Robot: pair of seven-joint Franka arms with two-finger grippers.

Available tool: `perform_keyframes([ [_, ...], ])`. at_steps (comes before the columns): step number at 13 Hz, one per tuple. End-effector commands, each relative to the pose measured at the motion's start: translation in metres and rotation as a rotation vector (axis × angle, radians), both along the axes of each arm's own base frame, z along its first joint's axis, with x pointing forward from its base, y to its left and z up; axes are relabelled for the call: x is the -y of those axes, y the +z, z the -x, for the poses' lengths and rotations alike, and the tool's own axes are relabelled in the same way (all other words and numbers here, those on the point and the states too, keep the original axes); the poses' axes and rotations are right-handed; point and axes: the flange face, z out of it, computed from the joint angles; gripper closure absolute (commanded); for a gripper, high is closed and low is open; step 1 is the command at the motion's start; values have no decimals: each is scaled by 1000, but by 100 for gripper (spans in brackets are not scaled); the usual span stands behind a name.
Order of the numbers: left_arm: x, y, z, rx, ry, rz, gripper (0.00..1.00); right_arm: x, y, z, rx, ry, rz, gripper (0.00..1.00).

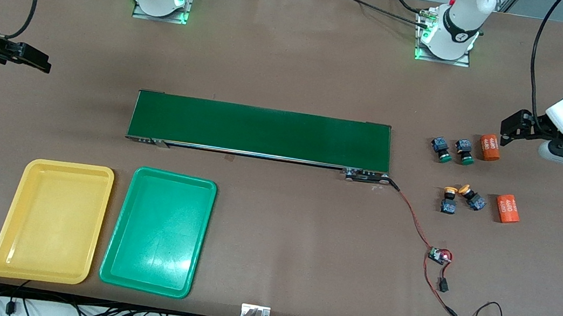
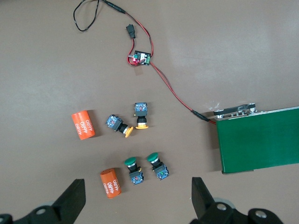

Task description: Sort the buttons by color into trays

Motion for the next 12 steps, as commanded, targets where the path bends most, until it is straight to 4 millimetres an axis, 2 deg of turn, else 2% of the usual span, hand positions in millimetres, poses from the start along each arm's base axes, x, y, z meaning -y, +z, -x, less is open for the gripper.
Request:
perform_keyframes([
  [1,1,8,-3,-4,-23,-15,0,-1,3,4,12,-11,0,0],
  [8,4,9,-3,2,-28,-16,0,-1,1,0,30,-9,-2,0],
  [12,3,-10,-12,-31,-14,-24,0,-3,1,-2,43,-6,-2,0],
])
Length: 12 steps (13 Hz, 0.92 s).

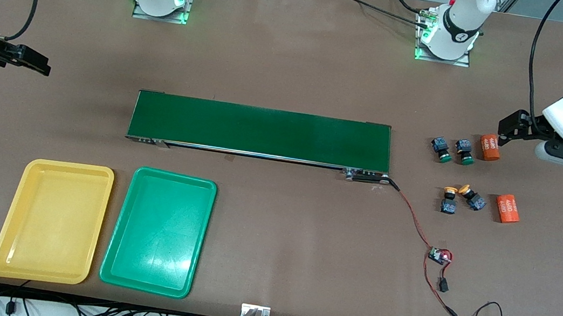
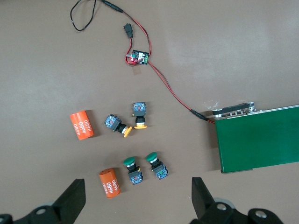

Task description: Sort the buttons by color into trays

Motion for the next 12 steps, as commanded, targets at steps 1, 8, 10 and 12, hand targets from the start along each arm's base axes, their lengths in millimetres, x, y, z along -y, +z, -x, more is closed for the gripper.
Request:
perform_keyframes([
  [1,-3,-6,-9,-18,-1,-19,0,-3,1,2,19,-6,-2,0],
  [8,-1,-148,-74,-225,0,-48,0,-7,-2,-1,33,-3,-22,0],
  [10,-13,-193,-92,-222,24,-38,0,-7,-5,-2,27,11,-23,0],
  [12,-24,-247,-105,-192,84,-35,0,-8,-5,-2,27,13,-23,0],
])
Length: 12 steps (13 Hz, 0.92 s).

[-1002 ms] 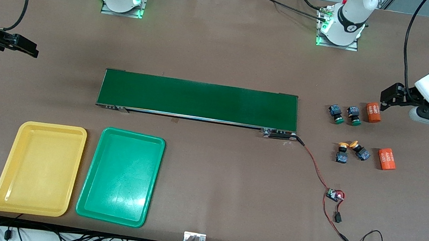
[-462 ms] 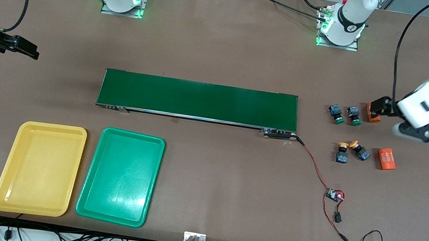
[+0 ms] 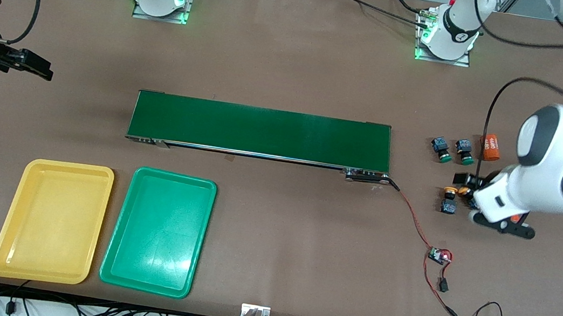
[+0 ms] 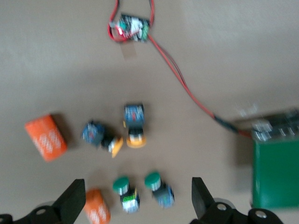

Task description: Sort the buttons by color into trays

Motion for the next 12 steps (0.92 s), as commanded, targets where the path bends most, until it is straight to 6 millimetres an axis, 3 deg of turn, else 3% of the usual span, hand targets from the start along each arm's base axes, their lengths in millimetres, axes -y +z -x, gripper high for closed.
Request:
perform_keyframes([
  [1,-17,-58,-18,-10,76,-22,0,-4,-1,2,8,8,-11,0],
  [3,-19,-85,-15,-17,90,-25,0,-5,-1,2,10,8,-12,0],
  [4,-21,-114,-10,-23,94,-25,0,-10,-1,1,11,15,-14,0],
  [6,-27,-152,5,-5,106,-20,0,-29,1,2,16,37,-13,0],
  [8,-25,-176,12,42,95,-12,0,-47,1,2,20,69,-13,0],
  [10,-25,-188,22,21,96,-13,2,-57,2,2,26,86,-12,0],
  [11,-26,-191,27,10,96,-14,12,-65,2,2,28,101,-9,0],
  [12,-25,-195,33,-10,95,-15,29,-70,2,3,28,110,-6,0],
])
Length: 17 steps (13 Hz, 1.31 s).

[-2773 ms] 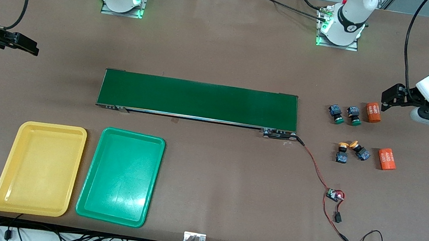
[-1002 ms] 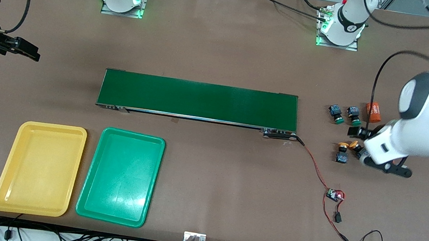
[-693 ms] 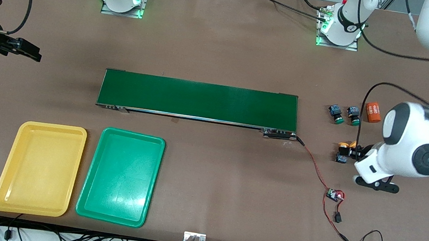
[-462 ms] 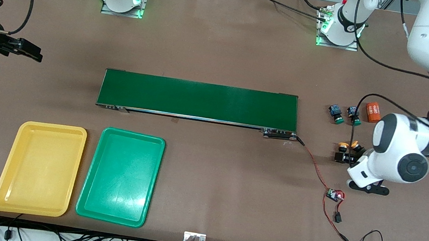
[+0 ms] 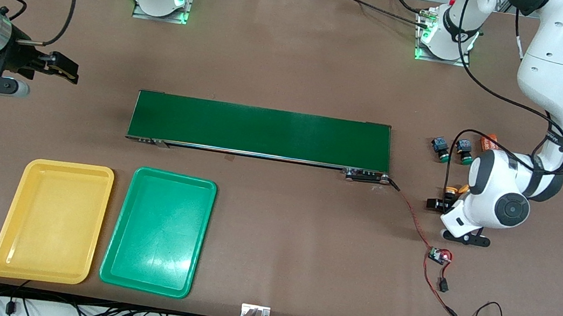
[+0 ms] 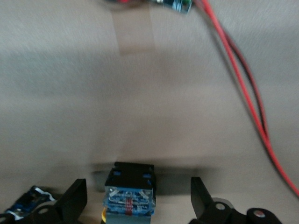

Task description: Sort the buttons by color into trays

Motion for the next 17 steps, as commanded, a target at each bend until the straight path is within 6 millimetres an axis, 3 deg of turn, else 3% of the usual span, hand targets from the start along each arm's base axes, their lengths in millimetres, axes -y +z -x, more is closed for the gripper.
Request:
perform_keyframes([
  [1,3,-5,18,-50,7,-13,50,-9,2,3,9,10,-1,0],
  [4,9,12,10,-22,59,-23,89,-10,0,3,4,27,-1,0],
  [6,12,42,-3,19,46,-17,91,-10,0,3,4,29,-2,0],
  [7,25,61,-2,8,24,-10,91,-10,0,4,2,30,-2,0],
  [9,79,90,11,-42,-41,23,89,-10,-2,4,-7,30,-1,0],
  [11,148,123,34,-90,-107,50,89,-10,-4,3,-13,30,0,0],
  [13,187,132,44,-79,-123,66,89,-10,-4,3,-13,32,-1,0],
  [17,214,134,53,-74,-112,68,90,-17,-5,4,-16,44,0,0],
])
